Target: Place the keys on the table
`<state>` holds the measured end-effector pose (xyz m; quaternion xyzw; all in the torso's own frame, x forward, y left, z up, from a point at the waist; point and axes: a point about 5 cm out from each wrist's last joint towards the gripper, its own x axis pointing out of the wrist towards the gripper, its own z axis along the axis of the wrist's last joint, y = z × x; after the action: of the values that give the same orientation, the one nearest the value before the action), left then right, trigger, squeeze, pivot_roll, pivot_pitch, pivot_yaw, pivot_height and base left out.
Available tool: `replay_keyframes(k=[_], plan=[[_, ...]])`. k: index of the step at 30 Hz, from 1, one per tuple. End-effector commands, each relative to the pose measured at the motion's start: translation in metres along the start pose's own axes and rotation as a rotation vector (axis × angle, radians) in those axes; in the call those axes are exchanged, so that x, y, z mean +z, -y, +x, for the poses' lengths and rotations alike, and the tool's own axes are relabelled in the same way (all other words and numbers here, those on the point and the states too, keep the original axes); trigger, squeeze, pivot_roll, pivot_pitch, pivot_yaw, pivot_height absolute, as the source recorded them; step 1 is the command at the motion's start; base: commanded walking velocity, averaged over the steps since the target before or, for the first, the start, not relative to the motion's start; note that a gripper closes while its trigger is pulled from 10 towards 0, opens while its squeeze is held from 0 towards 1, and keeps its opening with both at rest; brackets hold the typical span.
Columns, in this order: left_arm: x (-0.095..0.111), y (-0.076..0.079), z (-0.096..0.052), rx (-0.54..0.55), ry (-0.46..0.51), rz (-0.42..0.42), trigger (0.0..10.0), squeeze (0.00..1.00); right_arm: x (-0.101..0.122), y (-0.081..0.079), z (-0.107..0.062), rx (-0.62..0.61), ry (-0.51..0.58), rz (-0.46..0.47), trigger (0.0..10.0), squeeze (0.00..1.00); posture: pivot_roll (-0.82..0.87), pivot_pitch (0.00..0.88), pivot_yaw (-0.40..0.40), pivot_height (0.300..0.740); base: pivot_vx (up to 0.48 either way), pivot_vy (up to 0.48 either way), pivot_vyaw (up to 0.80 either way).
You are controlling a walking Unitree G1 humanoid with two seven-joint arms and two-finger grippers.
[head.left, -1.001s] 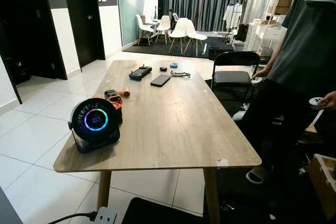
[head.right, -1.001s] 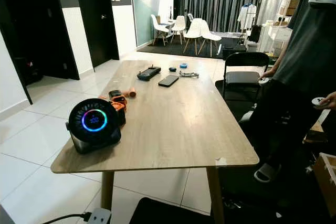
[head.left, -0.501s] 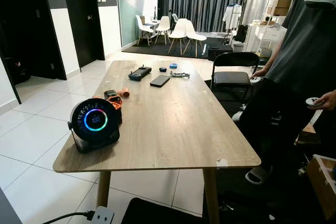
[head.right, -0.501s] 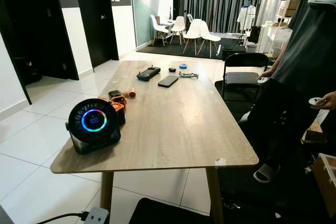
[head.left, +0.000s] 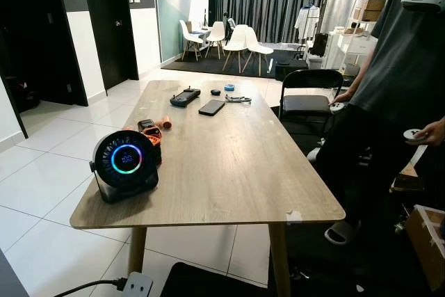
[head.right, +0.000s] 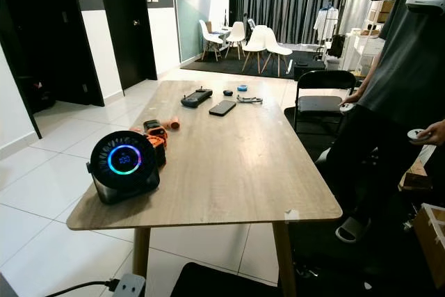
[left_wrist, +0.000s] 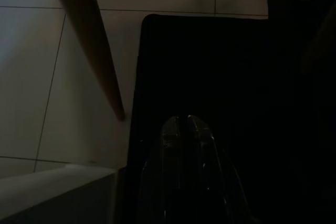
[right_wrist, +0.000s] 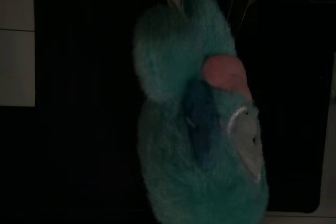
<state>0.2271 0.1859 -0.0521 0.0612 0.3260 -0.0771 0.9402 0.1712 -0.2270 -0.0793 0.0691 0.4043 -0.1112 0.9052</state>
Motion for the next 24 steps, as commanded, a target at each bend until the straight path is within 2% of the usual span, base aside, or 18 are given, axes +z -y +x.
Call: replay_keyframes(k=[1, 8, 24], plan=[[-0.004, 0.003, 0.000, -0.003, -0.016, -0.005, 10.0, 0.00, -0.001, 0.002, 0.000, 0.000, -0.013, -0.020, 10.0, 0.00, 0.05, 0.000, -0.022, 0.740, 0.000, 0.000, 0.00], [-0.011, -0.003, -0.005, 0.008, -0.034, -0.011, 10.0, 0.00, 0.001, 0.001, 0.000, 0.006, -0.008, -0.022, 10.0, 0.00, 0.05, 0.000, -0.013, 0.740, 0.000, 0.000, 0.00], [-0.013, 0.000, -0.005, -0.009, -0.040, -0.001, 10.0, 0.00, 0.003, -0.002, 0.001, 0.007, 0.002, -0.021, 10.0, 0.00, 0.03, 0.000, -0.001, 0.740, 0.000, 0.000, 0.00]])
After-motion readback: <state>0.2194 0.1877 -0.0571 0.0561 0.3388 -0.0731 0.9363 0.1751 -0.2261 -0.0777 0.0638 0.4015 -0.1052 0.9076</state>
